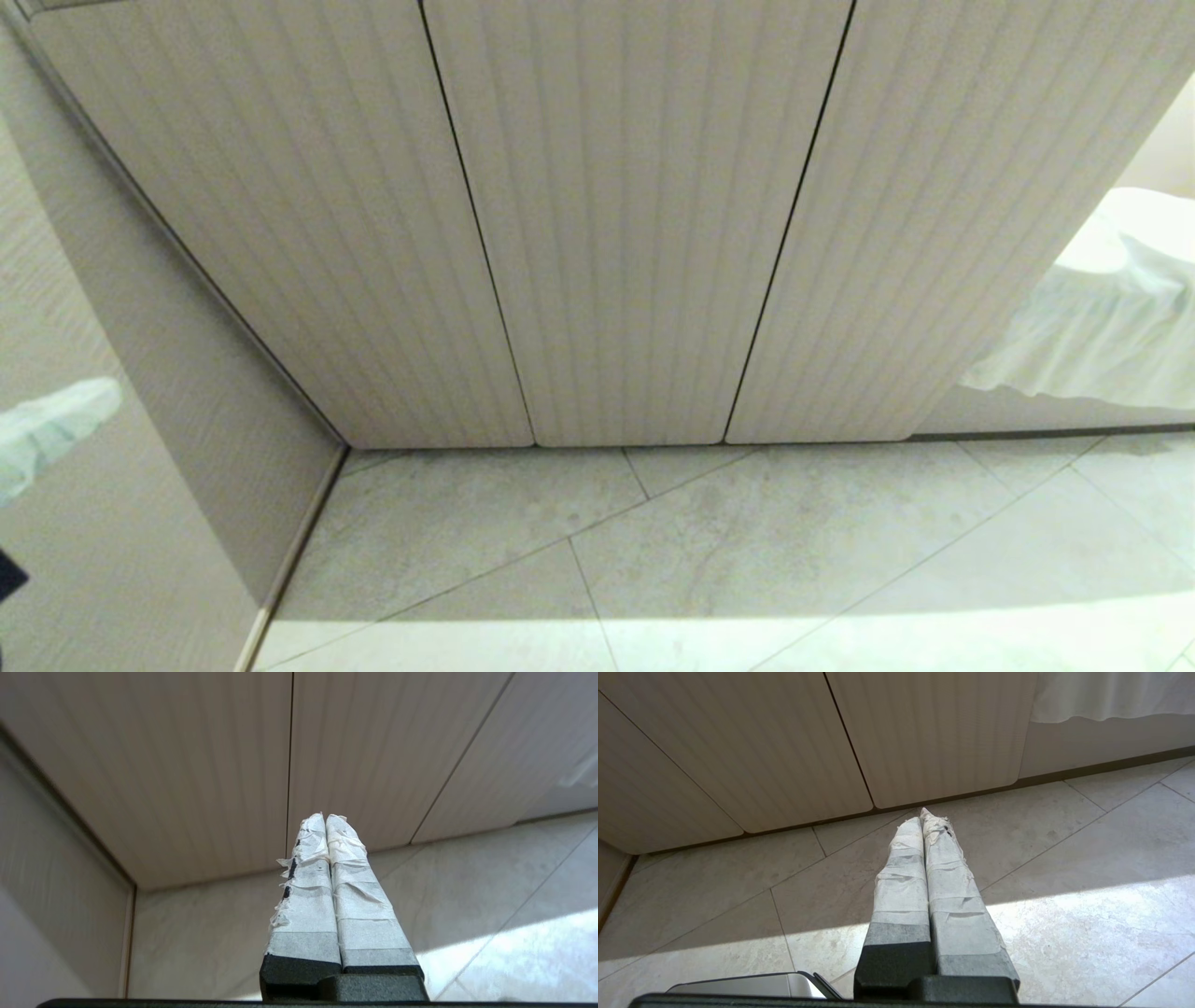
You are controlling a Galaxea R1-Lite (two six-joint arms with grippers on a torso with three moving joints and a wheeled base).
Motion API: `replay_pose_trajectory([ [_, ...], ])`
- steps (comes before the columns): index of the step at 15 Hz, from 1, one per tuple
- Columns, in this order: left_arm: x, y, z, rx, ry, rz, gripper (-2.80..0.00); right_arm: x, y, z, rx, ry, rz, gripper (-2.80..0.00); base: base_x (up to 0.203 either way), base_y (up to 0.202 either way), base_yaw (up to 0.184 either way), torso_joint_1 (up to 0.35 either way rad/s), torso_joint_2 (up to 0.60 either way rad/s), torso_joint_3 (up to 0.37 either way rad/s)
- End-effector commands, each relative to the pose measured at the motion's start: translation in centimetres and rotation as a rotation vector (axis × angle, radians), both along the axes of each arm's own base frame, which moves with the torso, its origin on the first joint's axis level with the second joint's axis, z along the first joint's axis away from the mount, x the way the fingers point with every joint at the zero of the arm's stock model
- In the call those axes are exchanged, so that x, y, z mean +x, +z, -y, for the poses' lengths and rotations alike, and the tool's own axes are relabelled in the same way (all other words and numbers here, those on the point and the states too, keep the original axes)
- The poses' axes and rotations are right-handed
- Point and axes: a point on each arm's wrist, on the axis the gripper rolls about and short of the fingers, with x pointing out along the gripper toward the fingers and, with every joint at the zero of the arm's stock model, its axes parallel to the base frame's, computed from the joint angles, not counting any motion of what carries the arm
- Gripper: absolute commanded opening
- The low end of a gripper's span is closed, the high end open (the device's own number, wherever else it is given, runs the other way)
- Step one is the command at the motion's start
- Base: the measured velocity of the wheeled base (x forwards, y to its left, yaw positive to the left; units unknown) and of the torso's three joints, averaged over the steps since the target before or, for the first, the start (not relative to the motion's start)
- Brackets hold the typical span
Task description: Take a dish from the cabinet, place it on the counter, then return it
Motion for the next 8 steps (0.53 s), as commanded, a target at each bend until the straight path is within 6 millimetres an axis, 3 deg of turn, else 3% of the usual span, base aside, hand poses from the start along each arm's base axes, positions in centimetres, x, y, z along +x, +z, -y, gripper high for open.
replay_pose_trajectory([
  [1,-4.4,-3.5,-0.1,-0.001,0.014,0.075,-2.8,0.0,0.0,0.0,0.0,0.0,-0.001,-2.8,0.0,0.0,0.0,0.0,0.0,0.0],
  [6,-7.3,-11.9,-0.2,0.039,0.068,0.059,-2.8,0.0,0.0,0.0,0.001,0.0,-0.001,-2.8,0.0,0.0,0.0,0.0,0.0,0.0],
  [8,-8.0,-13.0,-0.4,0.06,0.13,0.052,-2.8,0.0,0.0,0.0,0.001,0.0,-0.001,-2.8,0.0,0.0,0.0,0.0,0.0,0.0],
])
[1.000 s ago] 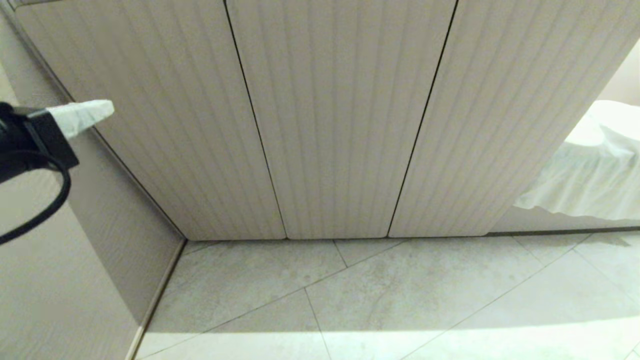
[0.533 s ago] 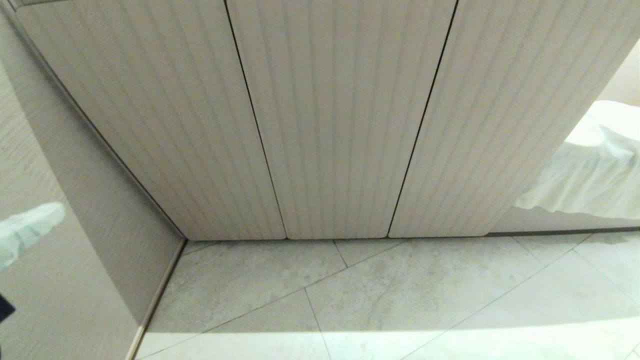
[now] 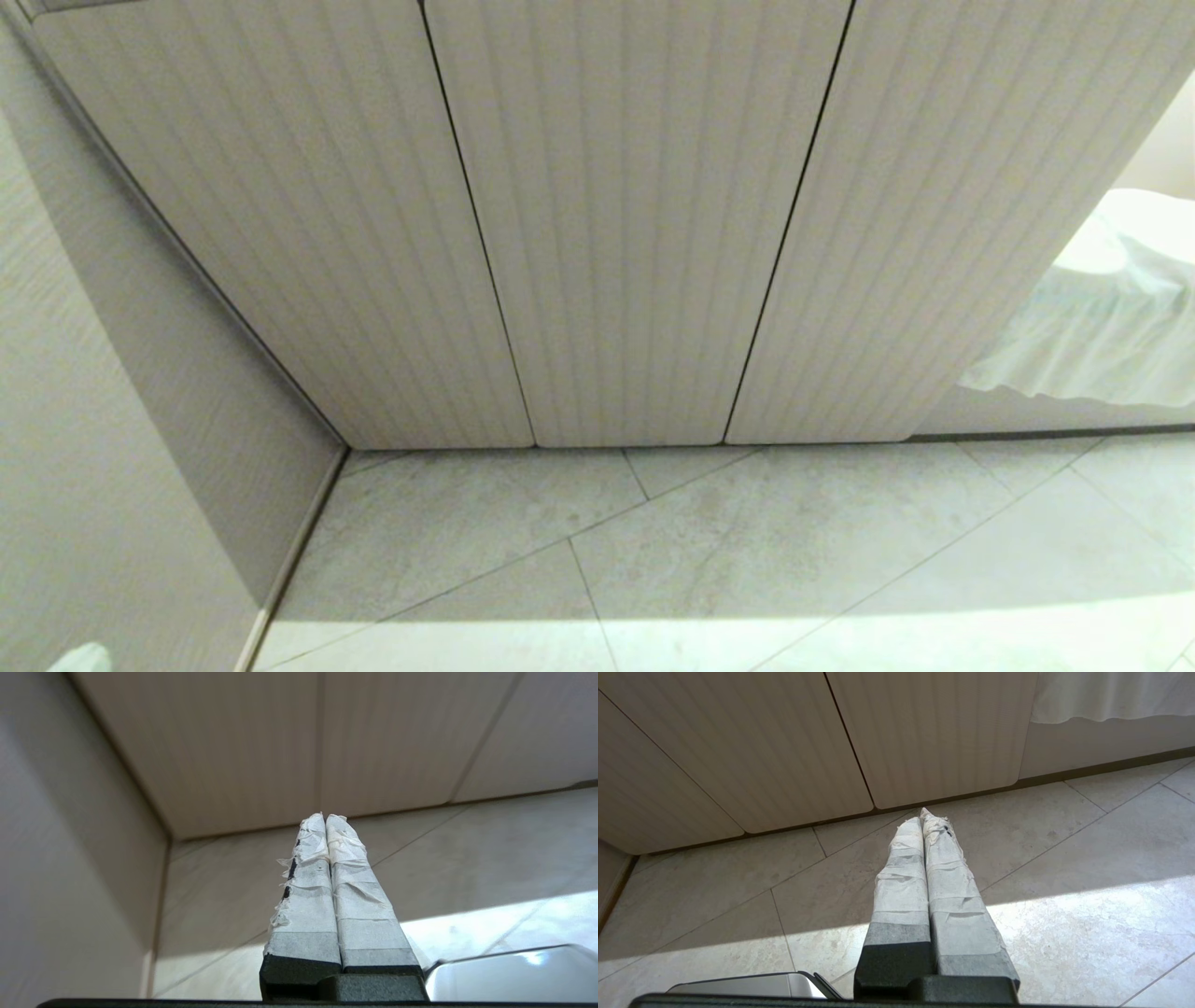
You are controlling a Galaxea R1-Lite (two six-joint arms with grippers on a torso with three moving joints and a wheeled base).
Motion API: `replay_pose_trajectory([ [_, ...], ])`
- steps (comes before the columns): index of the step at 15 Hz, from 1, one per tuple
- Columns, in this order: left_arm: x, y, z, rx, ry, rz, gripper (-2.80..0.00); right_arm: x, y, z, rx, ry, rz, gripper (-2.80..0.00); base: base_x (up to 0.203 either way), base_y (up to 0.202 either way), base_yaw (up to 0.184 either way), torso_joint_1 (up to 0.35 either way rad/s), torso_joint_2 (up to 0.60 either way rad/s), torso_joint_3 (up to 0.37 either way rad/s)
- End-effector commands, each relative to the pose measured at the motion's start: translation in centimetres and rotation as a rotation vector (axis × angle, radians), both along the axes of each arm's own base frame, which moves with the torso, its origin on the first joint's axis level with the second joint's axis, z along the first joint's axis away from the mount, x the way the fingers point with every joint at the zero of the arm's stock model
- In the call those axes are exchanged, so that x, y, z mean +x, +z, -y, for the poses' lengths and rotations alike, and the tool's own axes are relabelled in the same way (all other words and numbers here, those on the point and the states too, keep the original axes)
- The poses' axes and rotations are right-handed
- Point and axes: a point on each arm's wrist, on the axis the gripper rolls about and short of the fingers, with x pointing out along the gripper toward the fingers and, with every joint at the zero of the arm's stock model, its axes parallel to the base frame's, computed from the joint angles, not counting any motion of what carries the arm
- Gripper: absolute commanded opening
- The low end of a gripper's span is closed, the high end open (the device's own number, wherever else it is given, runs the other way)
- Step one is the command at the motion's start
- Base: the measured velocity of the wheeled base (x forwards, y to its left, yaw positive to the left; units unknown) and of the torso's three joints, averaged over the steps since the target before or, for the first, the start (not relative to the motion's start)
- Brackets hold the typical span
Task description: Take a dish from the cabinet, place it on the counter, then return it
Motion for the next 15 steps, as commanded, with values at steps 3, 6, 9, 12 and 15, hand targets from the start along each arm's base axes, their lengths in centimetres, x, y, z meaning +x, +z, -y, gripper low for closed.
replay_pose_trajectory([
  [3,-2.2,-2.9,-0.3,-0.001,0.148,0.033,-2.8,0.0,0.0,0.0,0.001,0.0,-0.001,-2.8,0.0,0.0,0.0,0.0,0.0,0.0],
  [6,-2.2,-3.1,-0.4,0.008,0.156,0.017,-2.8,0.0,0.0,0.0,0.001,0.0,-0.001,-2.8,0.0,0.0,0.0,0.0,0.0,0.0],
  [9,-2.2,-3.3,-0.3,0.041,0.133,-0.002,-2.8,0.0,0.0,0.0,0.001,0.0,-0.001,-2.8,0.0,0.0,0.0,0.0,0.0,0.0],
  [12,-2.2,-3.3,-0.3,0.032,0.136,-0.003,-2.8,0.0,0.0,0.0,0.001,0.0,-0.001,-2.8,0.0,0.0,0.0,0.0,0.0,0.0],
  [15,-2.2,-3.3,-0.3,0.02,0.137,-0.007,-2.8,0.0,0.0,0.0,0.001,0.0,-0.001,-2.8,0.0,0.0,0.0,0.0,0.0,0.0],
])
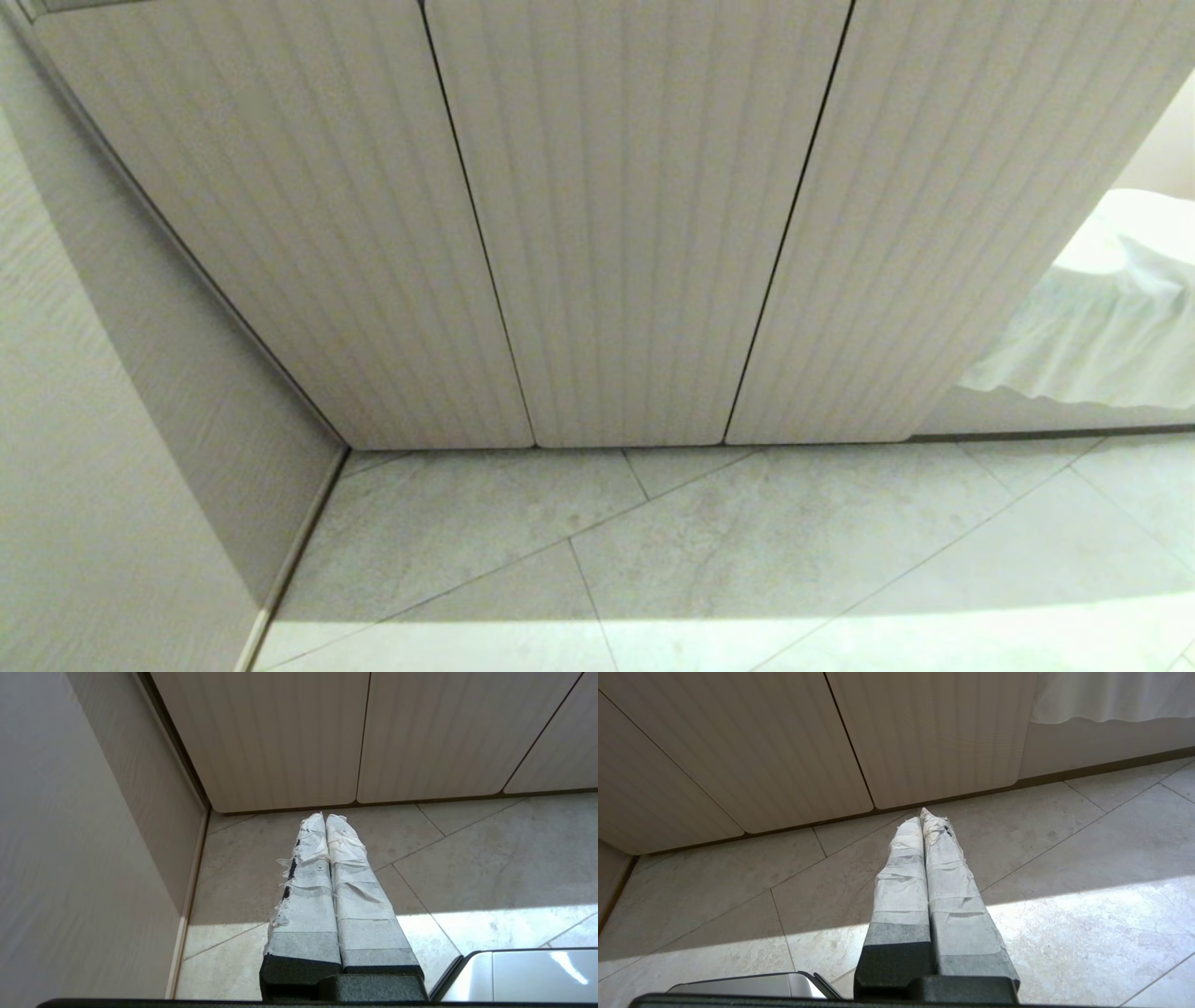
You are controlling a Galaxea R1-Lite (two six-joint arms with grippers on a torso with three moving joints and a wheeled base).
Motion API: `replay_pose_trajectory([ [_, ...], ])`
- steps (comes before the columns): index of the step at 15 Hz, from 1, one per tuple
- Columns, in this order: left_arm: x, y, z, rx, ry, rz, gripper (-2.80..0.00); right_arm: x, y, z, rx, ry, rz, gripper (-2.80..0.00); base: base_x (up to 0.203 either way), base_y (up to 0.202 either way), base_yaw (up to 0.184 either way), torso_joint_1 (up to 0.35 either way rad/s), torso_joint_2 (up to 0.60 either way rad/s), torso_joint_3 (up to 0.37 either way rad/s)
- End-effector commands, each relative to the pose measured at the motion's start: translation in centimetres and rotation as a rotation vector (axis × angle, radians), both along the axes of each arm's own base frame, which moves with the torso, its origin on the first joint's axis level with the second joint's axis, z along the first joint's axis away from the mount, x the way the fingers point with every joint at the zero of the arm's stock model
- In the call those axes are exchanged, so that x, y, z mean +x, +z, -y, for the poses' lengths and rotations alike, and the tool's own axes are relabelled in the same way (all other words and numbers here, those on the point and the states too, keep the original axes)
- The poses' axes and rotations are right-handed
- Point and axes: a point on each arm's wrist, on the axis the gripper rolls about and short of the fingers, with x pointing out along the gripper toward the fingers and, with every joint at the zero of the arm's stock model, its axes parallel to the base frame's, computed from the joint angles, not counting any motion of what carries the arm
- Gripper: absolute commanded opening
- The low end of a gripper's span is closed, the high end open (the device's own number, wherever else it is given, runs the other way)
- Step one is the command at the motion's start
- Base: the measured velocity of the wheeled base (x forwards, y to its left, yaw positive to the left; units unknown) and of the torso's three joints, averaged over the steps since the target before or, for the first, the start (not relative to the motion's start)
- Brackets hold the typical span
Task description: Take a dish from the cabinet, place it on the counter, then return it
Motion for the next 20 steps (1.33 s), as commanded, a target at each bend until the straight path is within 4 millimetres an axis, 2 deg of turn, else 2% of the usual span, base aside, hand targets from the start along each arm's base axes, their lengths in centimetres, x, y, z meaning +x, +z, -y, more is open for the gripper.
replay_pose_trajectory([
  [1,0.0,0.04,0.0,-0.002,0.001,0.0,-2.8,0.01,0.0,0.0,0.0,0.0,-0.001,-2.8,0.0,0.0,0.0,0.0,0.0,0.0],
  [20,0.0,0.01,-0.01,-0.01,0.005,0.001,-2.8,0.01,0.0,0.0,0.0,0.0,-0.001,-2.8,0.0,0.0,0.0,0.0,0.0,0.0],
])
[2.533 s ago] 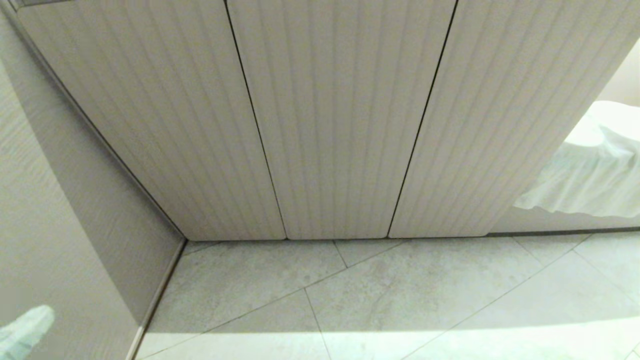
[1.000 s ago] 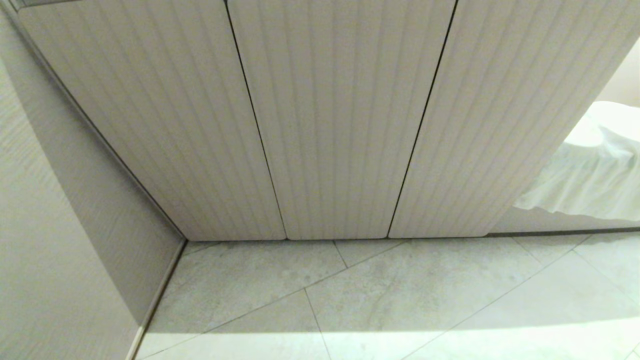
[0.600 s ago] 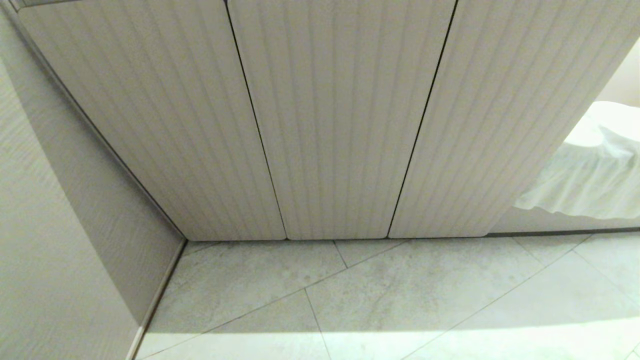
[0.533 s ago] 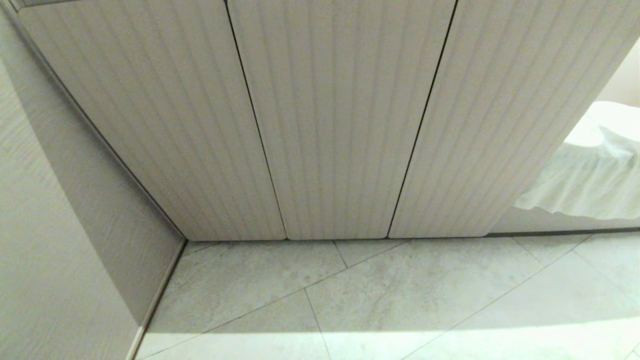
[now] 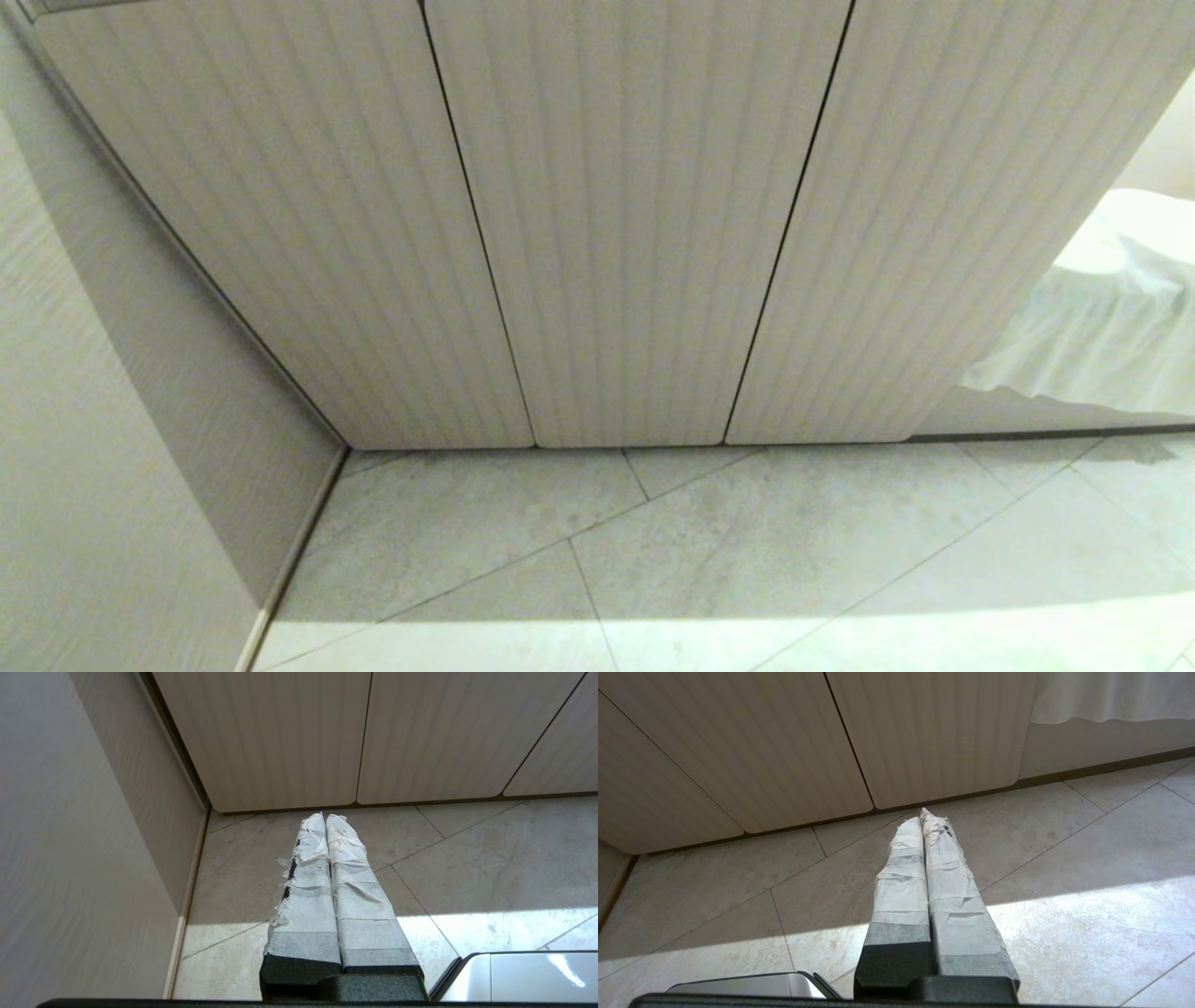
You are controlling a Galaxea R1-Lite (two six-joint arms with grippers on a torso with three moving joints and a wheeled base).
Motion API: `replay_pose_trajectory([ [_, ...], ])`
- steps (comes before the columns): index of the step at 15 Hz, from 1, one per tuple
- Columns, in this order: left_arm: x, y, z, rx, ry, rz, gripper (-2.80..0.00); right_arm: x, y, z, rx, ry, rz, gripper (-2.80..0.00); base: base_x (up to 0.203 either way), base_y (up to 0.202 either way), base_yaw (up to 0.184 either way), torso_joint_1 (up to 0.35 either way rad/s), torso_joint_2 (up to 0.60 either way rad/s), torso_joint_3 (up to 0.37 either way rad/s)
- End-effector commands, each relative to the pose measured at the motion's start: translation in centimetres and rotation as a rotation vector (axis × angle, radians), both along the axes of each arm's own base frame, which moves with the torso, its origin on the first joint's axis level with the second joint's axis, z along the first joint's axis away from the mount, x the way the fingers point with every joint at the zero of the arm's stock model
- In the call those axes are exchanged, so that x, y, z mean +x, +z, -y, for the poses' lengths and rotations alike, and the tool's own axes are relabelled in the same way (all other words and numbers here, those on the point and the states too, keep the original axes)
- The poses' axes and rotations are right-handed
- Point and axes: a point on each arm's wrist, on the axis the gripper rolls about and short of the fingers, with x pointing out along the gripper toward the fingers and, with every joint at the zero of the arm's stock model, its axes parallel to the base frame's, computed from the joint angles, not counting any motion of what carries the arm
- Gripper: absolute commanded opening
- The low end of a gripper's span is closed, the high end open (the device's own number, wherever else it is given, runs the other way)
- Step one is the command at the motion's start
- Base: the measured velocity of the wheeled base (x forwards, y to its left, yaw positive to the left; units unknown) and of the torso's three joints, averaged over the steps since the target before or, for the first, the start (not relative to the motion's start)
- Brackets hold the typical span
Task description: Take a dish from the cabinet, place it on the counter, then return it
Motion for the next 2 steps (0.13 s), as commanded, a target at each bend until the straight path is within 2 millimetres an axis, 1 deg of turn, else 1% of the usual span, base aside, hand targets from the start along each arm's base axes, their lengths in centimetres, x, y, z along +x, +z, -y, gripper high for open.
replay_pose_trajectory([
  [1,0.01,-0.02,0.0,0.0,0.0,-0.002,-2.8,0.01,0.0,0.0,0.001,0.0,-0.001,-2.8,0.0,0.0,0.0,0.0,0.0,0.0],
  [2,0.0,0.03,0.0,0.0,0.0,0.001,-2.8,0.01,0.0,0.0,0.001,0.0,-0.001,-2.8,0.0,0.0,0.0,0.0,0.0,0.0],
])
